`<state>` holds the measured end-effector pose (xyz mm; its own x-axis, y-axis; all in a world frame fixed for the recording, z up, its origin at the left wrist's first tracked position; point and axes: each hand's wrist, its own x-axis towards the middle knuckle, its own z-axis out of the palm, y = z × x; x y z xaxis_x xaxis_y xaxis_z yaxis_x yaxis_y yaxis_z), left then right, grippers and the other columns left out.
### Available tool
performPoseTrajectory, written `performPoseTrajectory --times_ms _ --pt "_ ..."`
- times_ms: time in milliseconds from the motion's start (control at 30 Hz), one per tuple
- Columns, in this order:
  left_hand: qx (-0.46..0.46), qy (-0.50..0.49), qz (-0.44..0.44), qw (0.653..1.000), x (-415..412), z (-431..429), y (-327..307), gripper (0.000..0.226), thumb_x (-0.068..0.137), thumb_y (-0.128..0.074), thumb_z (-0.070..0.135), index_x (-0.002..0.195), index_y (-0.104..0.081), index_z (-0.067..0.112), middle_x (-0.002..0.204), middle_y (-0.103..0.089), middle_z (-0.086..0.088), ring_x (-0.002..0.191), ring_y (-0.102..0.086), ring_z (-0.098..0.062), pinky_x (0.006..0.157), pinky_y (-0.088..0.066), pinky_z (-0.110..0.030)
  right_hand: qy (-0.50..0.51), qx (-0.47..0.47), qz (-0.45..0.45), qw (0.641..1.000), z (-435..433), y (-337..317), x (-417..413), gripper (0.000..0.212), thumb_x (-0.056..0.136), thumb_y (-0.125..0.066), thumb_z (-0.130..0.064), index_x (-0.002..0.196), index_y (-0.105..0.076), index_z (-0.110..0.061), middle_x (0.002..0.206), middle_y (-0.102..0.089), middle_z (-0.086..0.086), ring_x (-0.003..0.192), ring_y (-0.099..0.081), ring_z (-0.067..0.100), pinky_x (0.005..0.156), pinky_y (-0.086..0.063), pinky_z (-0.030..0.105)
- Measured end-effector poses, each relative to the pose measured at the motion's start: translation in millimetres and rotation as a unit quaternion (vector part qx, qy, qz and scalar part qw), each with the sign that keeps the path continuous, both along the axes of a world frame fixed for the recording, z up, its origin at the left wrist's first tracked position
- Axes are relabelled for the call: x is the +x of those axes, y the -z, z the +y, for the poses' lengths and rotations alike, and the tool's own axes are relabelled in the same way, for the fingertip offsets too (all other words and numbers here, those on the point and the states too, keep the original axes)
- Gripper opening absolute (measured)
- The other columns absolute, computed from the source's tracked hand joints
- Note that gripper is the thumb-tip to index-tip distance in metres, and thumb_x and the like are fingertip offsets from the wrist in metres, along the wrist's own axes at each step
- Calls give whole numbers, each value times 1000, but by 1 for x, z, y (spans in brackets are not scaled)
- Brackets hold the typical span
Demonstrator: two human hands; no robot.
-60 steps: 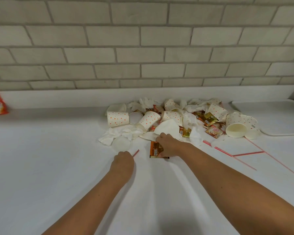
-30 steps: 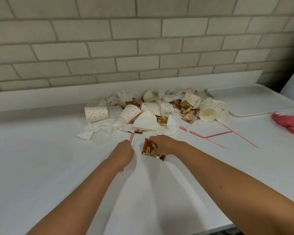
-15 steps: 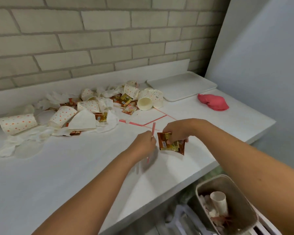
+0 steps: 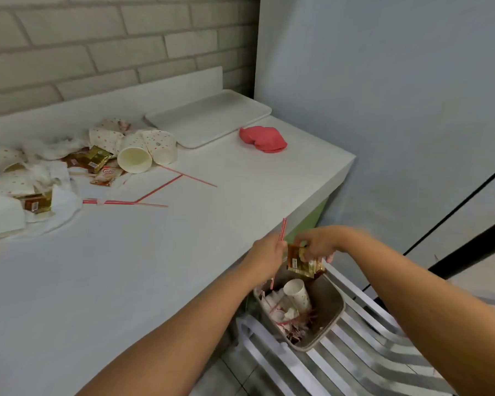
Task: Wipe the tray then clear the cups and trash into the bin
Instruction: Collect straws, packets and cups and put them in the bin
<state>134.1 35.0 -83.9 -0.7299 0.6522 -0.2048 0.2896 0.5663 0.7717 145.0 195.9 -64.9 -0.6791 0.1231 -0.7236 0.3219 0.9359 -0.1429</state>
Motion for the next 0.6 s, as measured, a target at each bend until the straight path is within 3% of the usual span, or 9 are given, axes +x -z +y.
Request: performPoseTrajectory --times_ms 100,200,267,400,500,600 --pt "2 5 -13 1000 3 17 22 32 102 -33 26 112 -56 7 97 -59 -10 87 -53 -17 73 -38 -28 68 -80 38 994 23 12 8 50 90 -55 -15 137 -39 -24 114 -58 10 86 -57 18 69 -48 24" --pt "21 9 -10 1000 7 35 38 27 101 -36 24 109 -58 10 94 -60 -1 89 -55 -17 71 -40 -24 187 -295 90 933 35 7 13 33 93 -54 -10 125 -49 -18 91 -58 6 72 -54 12 65 -45 24" --pt "25 9 -11 1000 10 47 46 26 101 -37 22 105 -59 8 89 -56 3 86 -51 -14 64 -32 -22 218 -362 115 899 36 8 16 25 93 -57 -11 117 -54 -15 84 -59 7 68 -53 14 62 -45 24" --pt "18 12 -5 1000 11 61 64 25 99 -37 13 107 -58 3 106 -61 -11 87 -49 -12 71 -33 -19 194 -316 192 909 34 28 19 4 90 -59 -5 87 -61 -3 70 -61 14 55 -57 12 51 -48 14" --pt "3 22 -20 1000 11 66 77 25 98 -40 16 112 -56 3 111 -58 -10 93 -52 -14 74 -36 -20 179 -260 208 926 38 46 21 14 87 -63 -2 74 -61 -6 63 -63 12 49 -61 9 52 -51 14" --pt "1 31 -50 998 10 67 92 29 94 -53 25 118 -55 9 117 -59 -1 113 -55 -17 89 -44 -26 151 -189 205 948 39 56 24 20 86 -61 2 72 -58 -11 64 -64 9 52 -60 11 53 -51 14"
